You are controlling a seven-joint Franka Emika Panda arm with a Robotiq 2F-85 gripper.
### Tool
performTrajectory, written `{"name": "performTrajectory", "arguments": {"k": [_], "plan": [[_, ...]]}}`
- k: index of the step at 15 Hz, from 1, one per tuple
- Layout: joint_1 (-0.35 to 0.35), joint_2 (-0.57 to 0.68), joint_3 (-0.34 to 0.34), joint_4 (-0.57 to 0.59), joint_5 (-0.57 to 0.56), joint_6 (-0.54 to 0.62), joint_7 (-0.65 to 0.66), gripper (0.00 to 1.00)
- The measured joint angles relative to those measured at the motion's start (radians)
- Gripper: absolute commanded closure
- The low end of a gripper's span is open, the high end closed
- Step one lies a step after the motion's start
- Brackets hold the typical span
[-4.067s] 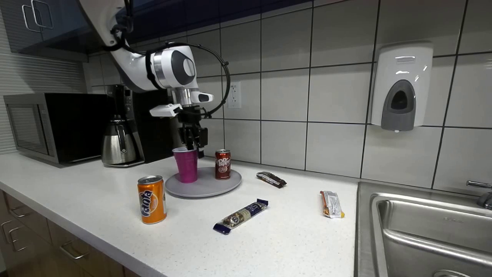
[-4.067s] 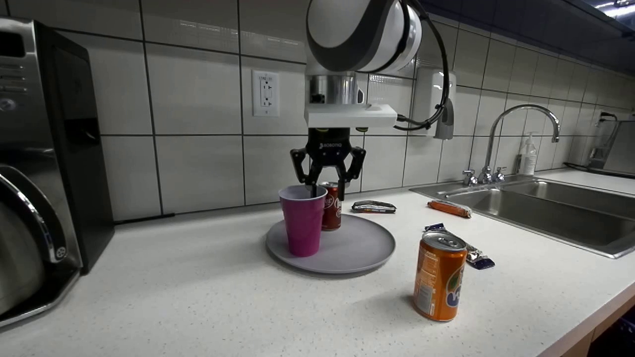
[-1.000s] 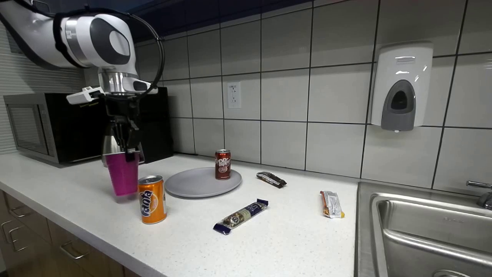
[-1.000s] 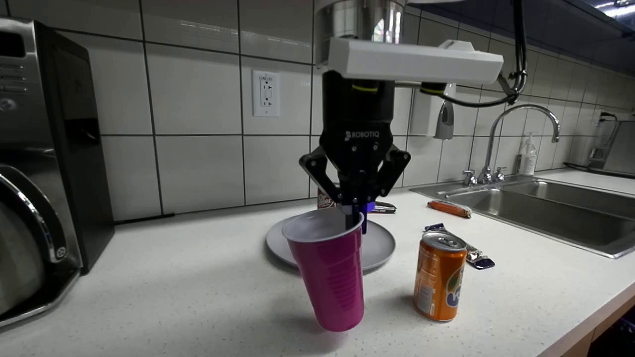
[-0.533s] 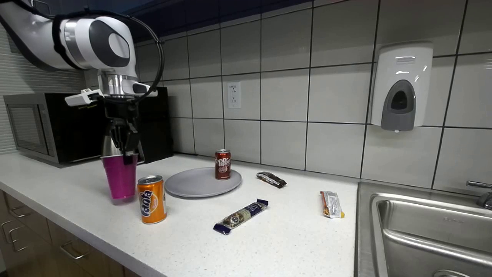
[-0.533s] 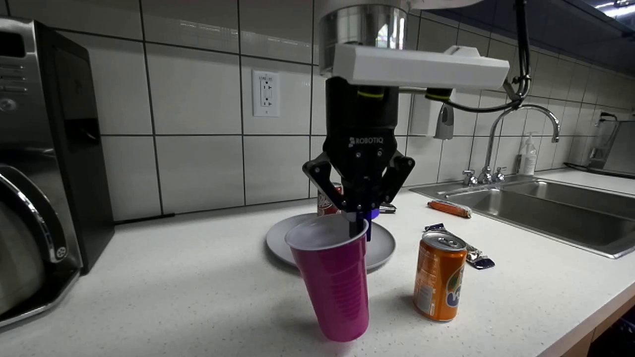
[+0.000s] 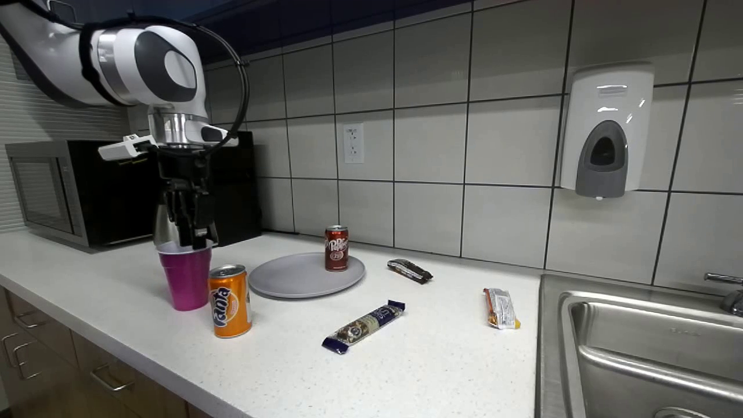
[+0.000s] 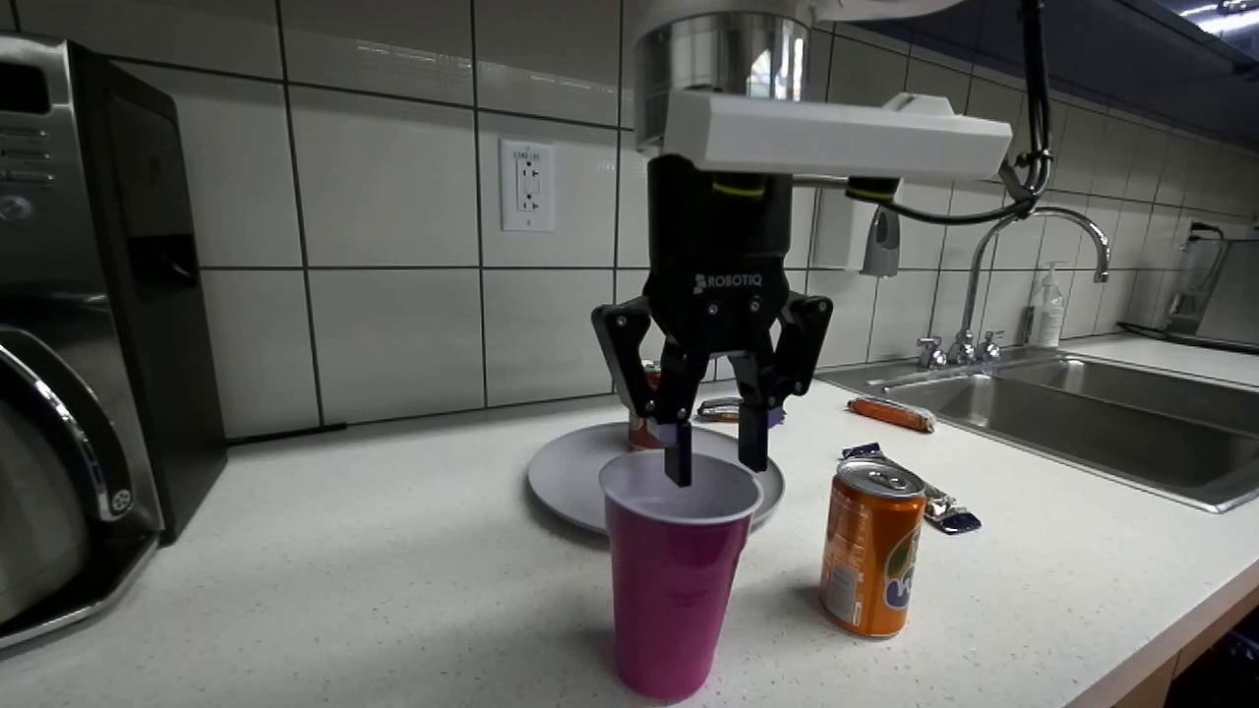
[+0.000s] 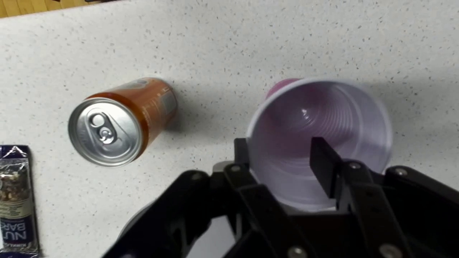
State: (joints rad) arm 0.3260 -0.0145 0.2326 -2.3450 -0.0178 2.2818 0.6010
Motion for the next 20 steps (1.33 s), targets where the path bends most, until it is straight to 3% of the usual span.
{"name": "performTrajectory", "arguments": {"k": [3, 12, 20], "plan": [[-0.005, -0.001, 0.0, 0.0, 0.0, 0.0, 0.0, 0.0], [-0.048, -0.062, -0.01, 0.0, 0.0, 0.0, -0.005, 0.0], [-0.12, -0.06, -0.05, 0.014, -0.012, 0.0, -0.104, 0.0]]}}
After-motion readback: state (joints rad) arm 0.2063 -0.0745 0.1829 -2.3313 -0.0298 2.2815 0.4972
